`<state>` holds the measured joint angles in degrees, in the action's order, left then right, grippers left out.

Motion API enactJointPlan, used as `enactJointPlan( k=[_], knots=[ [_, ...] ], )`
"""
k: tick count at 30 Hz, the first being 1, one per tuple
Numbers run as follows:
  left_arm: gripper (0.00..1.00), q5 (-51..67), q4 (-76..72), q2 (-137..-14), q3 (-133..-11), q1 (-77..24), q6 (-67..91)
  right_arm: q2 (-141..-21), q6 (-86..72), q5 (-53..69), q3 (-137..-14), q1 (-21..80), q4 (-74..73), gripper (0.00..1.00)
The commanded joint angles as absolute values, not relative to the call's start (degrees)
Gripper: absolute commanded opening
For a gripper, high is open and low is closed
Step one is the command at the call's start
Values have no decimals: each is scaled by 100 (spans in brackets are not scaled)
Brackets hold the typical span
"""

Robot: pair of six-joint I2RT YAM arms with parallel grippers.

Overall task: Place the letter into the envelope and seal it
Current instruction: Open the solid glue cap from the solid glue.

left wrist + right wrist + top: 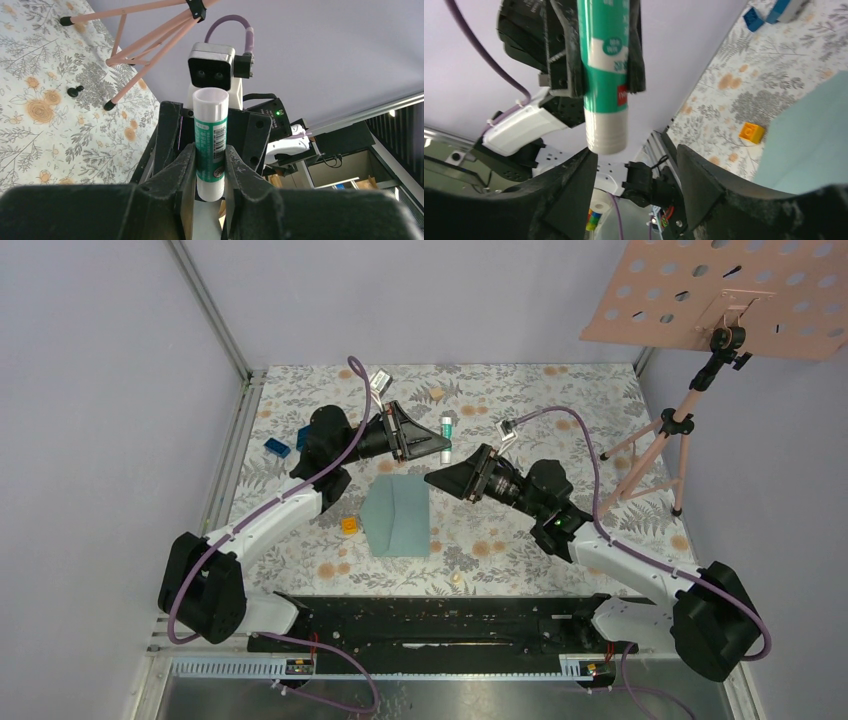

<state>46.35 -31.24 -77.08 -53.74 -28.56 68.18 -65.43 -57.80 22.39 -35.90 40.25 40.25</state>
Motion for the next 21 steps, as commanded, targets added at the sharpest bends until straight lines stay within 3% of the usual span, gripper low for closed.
enactJointPlan(
  k=[1, 7, 21],
  knots=[
    [0, 4825, -3721, -7569, -5301, -2891, 6955, -6664, -6262, 2461, -3895, 4049, 5257, 64],
    [0, 4878, -3642, -7561, -5313, -2892, 6915, -6694, -6493, 2283, -3850, 4050, 5610, 62],
    [0, 4941, -3657, -7451, -5226, -2892, 6899, -6538, -6658, 1838, -3618, 3987, 5775, 45]
  ],
)
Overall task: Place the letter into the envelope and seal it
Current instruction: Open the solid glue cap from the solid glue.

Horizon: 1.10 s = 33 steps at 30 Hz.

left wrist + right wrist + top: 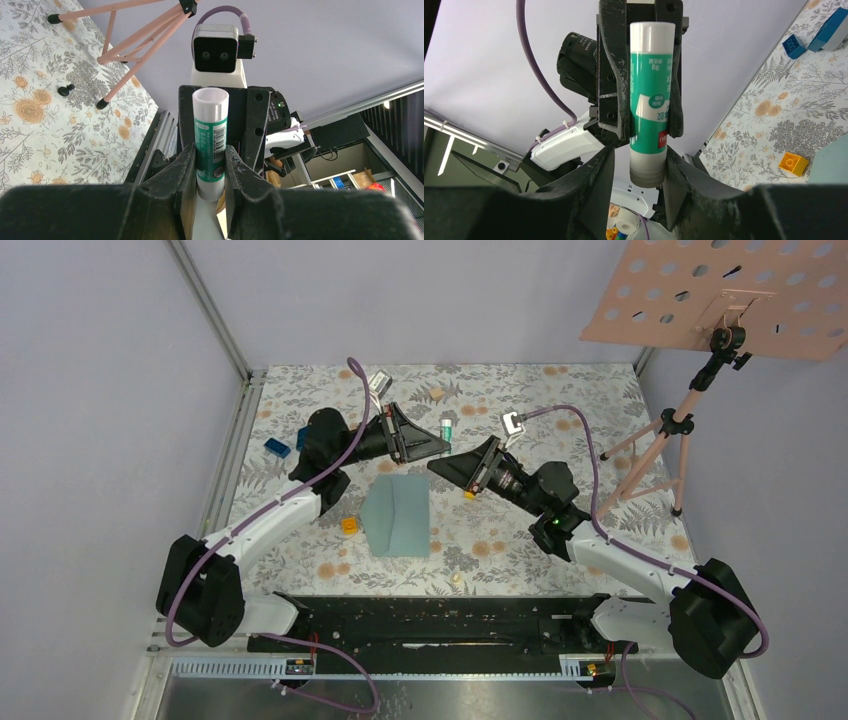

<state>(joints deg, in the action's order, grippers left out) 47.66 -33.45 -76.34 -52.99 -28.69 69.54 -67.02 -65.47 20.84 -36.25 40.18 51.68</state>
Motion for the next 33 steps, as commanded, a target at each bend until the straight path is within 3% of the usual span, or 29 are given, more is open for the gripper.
enactJointPlan(
  k=[1, 5, 10, 14, 19, 22, 24, 26, 33],
  knots=[
    [0, 4947, -3665, -7445, -5217, -2892, 6899, -6539, -6674, 1837, -3616, 3977, 5813, 45],
    [0, 4947, -3666, -7436, -5200, -2892, 6891, -6522, -6738, 1807, -3595, 3976, 5930, 42],
    [0, 4867, -3656, -7370, -5159, -2892, 6865, -6511, -6795, 1791, -3541, 3963, 5940, 10],
    [0, 4874, -3594, -7320, -5177, -2892, 6814, -6465, -6819, 1754, -3430, 3962, 5964, 0],
    [0, 4901, -3252, -7222, -5319, -2890, 6606, -6436, -6813, 1818, -3360, 3959, 5914, 0],
    [42, 4854, -2642, -7174, -5557, -2892, 6265, -6433, -6767, 1880, -3392, 3957, 5854, 0],
    [54, 4791, -2479, -7154, -5642, -2892, 6155, -6442, -6721, 1967, -3454, 3959, 5755, 0],
    [59, 4739, -2343, -7152, -5723, -2892, 6089, -6461, -6718, 2054, -3503, 3957, 5697, 0],
    [59, 4846, -2182, -7450, -6074, -2891, 6004, -6599, -6796, 2237, -3600, 3957, 5733, 0]
  ],
)
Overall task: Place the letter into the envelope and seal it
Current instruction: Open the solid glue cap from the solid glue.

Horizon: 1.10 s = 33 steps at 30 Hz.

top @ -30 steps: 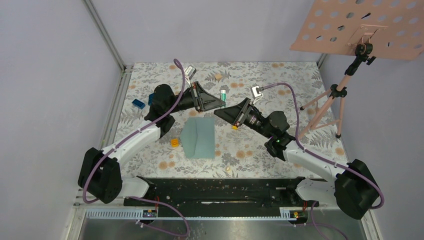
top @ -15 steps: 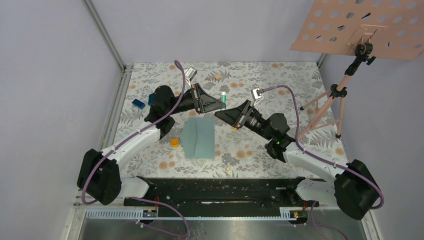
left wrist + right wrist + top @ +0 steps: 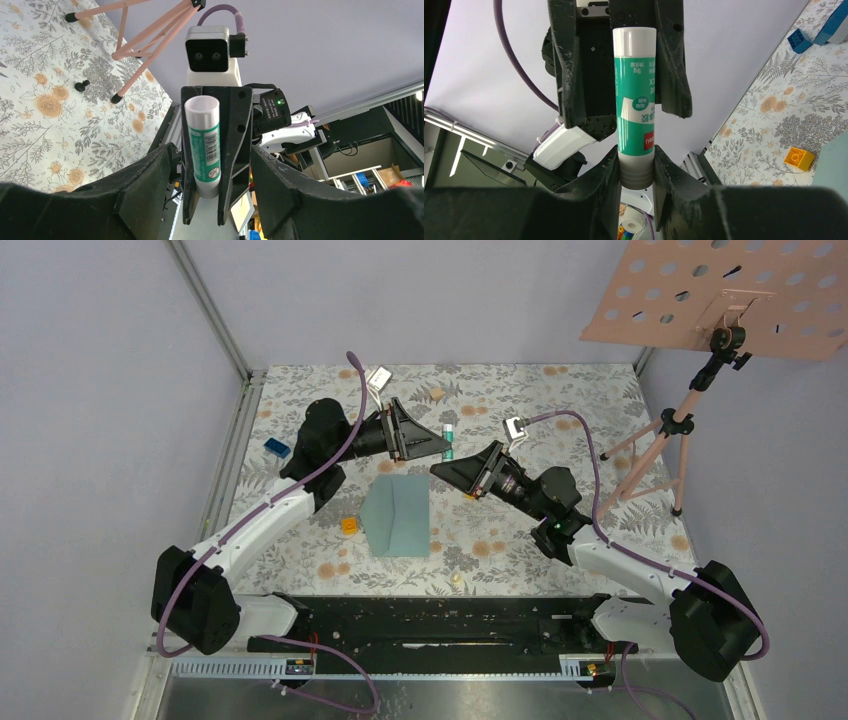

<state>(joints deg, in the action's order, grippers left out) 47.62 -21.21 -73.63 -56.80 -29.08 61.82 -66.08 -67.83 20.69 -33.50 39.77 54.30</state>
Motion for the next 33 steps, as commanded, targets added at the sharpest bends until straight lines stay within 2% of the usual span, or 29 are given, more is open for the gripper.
enactJointPlan(
  k=[1, 4, 6, 12, 18, 20, 21, 22, 23, 25, 27, 29, 33],
  knots=[
    [59, 4853, -2193, -7490, -6122, -2891, 6017, -6608, -6806, 2246, -3604, 3962, 5750, 0],
    [58, 4822, -2193, -7552, -6208, -2900, 6012, -6648, -6838, 2271, -3619, 3960, 5764, 0],
    [52, 4805, -2132, -7605, -6274, -2900, 5995, -6684, -6848, 2313, -3643, 3959, 5774, 0],
    [46, 4861, -2106, -7775, -6378, -2999, 6005, -6758, -6881, 2402, -3712, 3963, 5782, 0],
    [0, 4865, -2106, -7849, -6428, -3060, 6028, -6676, -6876, 2388, -3640, 3961, 5618, 0],
    [0, 4812, -1996, -7845, -6435, -3051, 6004, -6561, -6765, 2408, -3627, 3957, 5405, 0],
    [0, 4770, -1935, -7822, -6432, -3040, 5970, -6496, -6708, 2422, -3635, 3942, 5247, 9],
    [0, 4713, -1873, -7800, -6433, -3037, 5934, -6417, -6646, 2424, -3628, 3934, 5095, 27],
    [0, 4640, -1788, -7765, -6428, -3028, 5894, -6335, -6592, 2414, -3617, 3921, 5001, 41],
    [0, 4508, -1645, -7704, -6426, -3032, 5821, -6132, -6430, 2401, -3598, 3891, 4809, 55],
    [0, 4440, -1579, -7649, -6439, -3030, 5810, -5934, -6257, 2331, -3640, 3877, 4481, 62],
    [0, 4432, -1586, -7643, -6459, -3032, 5825, -5807, -6105, 2281, -3700, 3856, 4256, 66],
    [0, 4494, -1717, -7682, -6502, -3032, 5918, -5815, -6099, 2281, -3768, 3829, 4170, 66]
  ],
)
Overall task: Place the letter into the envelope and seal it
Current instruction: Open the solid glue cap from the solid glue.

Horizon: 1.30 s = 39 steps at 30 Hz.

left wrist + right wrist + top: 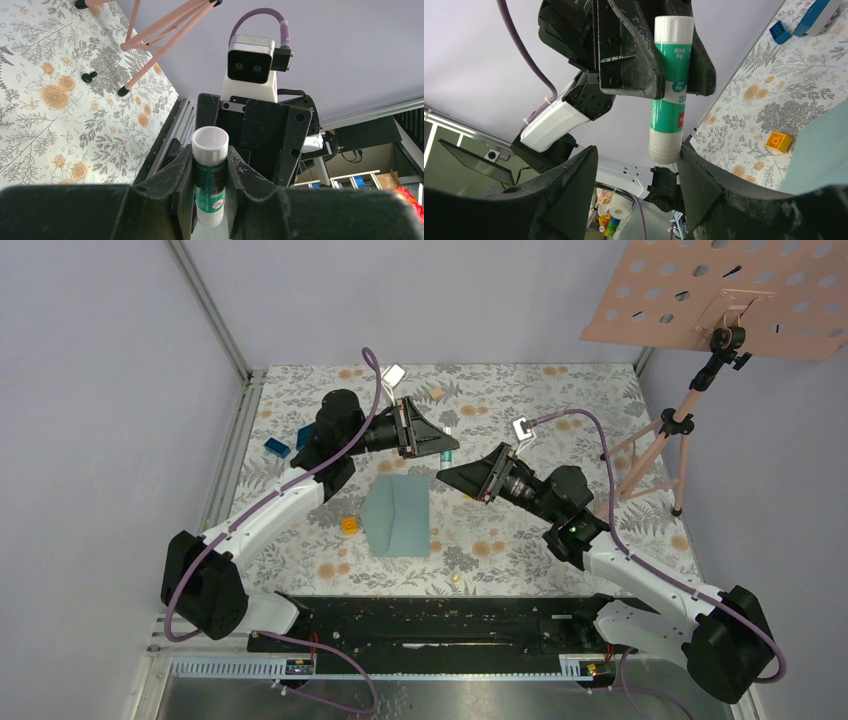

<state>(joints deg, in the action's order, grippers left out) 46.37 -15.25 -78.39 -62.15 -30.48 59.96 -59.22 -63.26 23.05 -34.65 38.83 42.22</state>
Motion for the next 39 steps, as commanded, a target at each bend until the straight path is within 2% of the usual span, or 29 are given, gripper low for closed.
enactJointPlan(
  k=[1, 10, 13, 17, 20, 25, 30, 33, 39],
  knots=[
    [0, 4521, -1767, -7692, -6492, -3032, 5957, -5853, -6119, 2299, -3778, 3830, 4209, 66],
    [0, 4546, -1968, -7690, -6363, -3032, 6103, -6328, -6590, 2317, -3777, 3797, 5111, 49],
    [0, 4571, -1977, -7683, -6352, -3032, 6117, -6427, -6679, 2304, -3783, 3795, 5278, 33],
    [0, 4617, -1971, -7655, -6332, -3032, 6106, -6429, -6732, 2280, -3723, 3793, 5376, 21],
    [0, 4630, -1863, -7667, -6339, -3032, 6126, -6376, -6732, 2245, -3636, 3787, 5328, 0],
    [0, 4503, -1205, -7708, -6673, -2923, 5996, -6247, -6693, 2300, -3321, 3792, 5091, 0],
    [0, 4080, -892, -7689, -6861, -2660, 5893, -6301, -7006, 2610, -2797, 3826, 5482, 0],
    [0, 3731, -192, -7781, -7134, -2560, 5586, -6303, -7223, 2705, -2528, 3922, 5706, 0],
    [0, 3406, -69, -7934, -7242, -2308, 5603, -6112, -7050, 2750, -2300, 4295, 5293, 0]
  ],
)
